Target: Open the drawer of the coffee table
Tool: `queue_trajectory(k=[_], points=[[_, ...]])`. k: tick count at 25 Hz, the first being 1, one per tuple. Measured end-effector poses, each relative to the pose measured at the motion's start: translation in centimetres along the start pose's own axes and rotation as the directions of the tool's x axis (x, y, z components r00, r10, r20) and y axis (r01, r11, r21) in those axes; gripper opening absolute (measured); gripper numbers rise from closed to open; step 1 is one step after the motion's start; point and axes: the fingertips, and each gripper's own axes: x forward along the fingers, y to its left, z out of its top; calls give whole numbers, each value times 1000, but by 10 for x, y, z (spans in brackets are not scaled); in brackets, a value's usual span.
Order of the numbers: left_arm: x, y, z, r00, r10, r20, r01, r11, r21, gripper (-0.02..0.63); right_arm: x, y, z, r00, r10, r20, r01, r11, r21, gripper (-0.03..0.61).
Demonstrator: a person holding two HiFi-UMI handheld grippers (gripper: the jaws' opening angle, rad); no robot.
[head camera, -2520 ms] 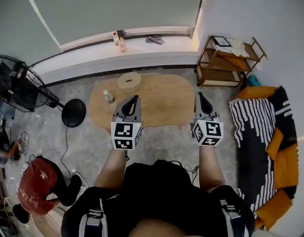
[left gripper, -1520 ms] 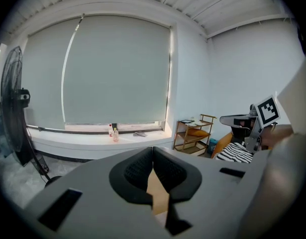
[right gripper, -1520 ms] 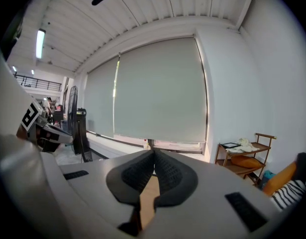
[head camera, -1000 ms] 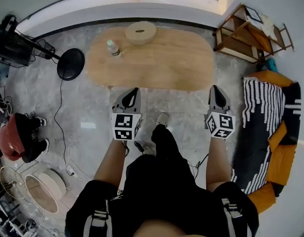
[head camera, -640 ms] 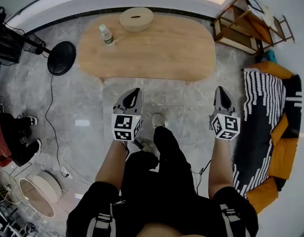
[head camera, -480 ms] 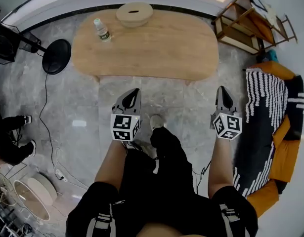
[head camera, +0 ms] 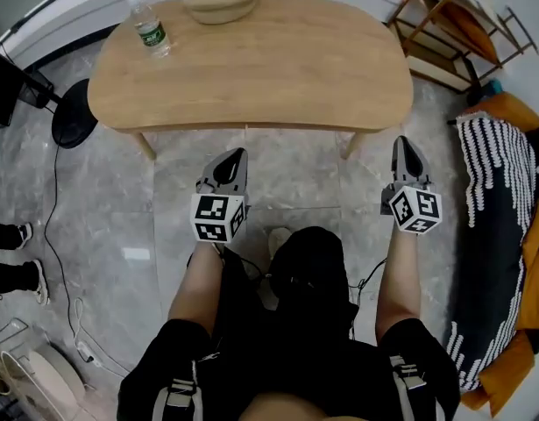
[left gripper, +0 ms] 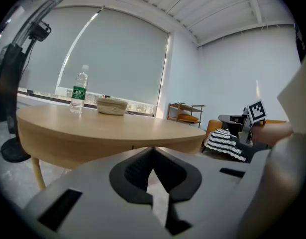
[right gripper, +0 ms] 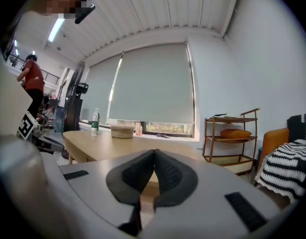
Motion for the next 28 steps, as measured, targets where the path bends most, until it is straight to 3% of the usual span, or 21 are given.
queue_trajectory(k=[4, 11, 17, 19, 20, 21, 22, 25, 28], points=[[2, -2, -38, 1000, -17, 9, 17, 1000, -19, 21, -16, -2, -37, 1000, -25, 10, 25, 1000, -7, 15], [2, -5, -61, 996, -73, 42, 79, 982, -170, 21, -35, -1, -65, 1000, -9, -27, 8, 998, -58, 16], [19, -6, -79, 982, -156, 109, 183, 927, -327, 23, -30, -16, -89, 995, 1, -102, -9, 997, -80, 17], [27, -3, -84, 974, -177, 145, 221, 887, -406, 28, -24, -19, -97, 990, 34, -136, -44, 997, -70, 18], [31, -1, -86, 968, -183, 171, 242, 855, -459, 69, -21, -20, -103, 985, 58, -160, -69, 995, -65, 62], [36, 2, -88, 962, -186, 199, 264, 816, -514, 168, -17, -21, -108, 980, 79, -183, -92, 994, -61, 134], [41, 5, -89, 956, -186, 227, 284, 775, -564, 222, -12, -23, -112, 975, 92, -201, -106, 993, -60, 159], [56, 18, -97, 945, -173, 278, 319, 676, -664, 259, 2, -30, -120, 968, 101, -230, -119, 991, -63, 185], [74, 26, -107, 945, -158, 286, 319, 628, -710, 262, 17, -39, -123, 962, 111, -249, -126, 991, -46, 215]])
